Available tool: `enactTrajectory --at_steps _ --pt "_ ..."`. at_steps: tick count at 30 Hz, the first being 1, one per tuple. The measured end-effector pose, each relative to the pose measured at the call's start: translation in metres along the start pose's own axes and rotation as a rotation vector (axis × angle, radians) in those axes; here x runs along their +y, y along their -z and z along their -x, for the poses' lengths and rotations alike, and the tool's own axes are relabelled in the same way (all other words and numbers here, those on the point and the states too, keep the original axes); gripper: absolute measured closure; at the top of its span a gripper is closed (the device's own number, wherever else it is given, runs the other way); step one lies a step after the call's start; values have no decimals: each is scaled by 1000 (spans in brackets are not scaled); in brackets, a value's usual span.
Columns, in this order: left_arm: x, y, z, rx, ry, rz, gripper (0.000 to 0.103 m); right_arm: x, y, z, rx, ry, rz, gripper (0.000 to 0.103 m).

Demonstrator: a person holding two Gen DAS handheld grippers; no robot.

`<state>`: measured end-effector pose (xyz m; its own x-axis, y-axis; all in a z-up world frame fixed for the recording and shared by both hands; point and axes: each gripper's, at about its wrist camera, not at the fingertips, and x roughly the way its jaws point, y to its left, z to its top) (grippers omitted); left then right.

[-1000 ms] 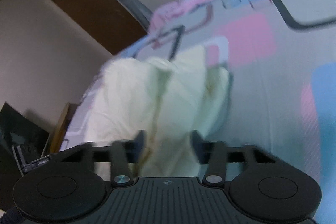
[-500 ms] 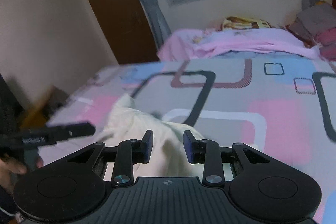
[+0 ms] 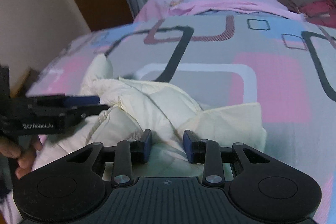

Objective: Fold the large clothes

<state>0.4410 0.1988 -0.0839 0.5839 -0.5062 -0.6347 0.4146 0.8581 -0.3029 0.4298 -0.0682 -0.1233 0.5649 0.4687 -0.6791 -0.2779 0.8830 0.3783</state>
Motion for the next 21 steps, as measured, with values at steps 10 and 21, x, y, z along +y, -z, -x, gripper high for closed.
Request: enactTrajectory --at_steps 10,21 --pt "-16 57 72 -57 -60 21 49 2 51 56 78 -93 -9 70" --pt "-53 88 115 -83 -92 -13 51 9 106 115 -56 -217 -86 70"
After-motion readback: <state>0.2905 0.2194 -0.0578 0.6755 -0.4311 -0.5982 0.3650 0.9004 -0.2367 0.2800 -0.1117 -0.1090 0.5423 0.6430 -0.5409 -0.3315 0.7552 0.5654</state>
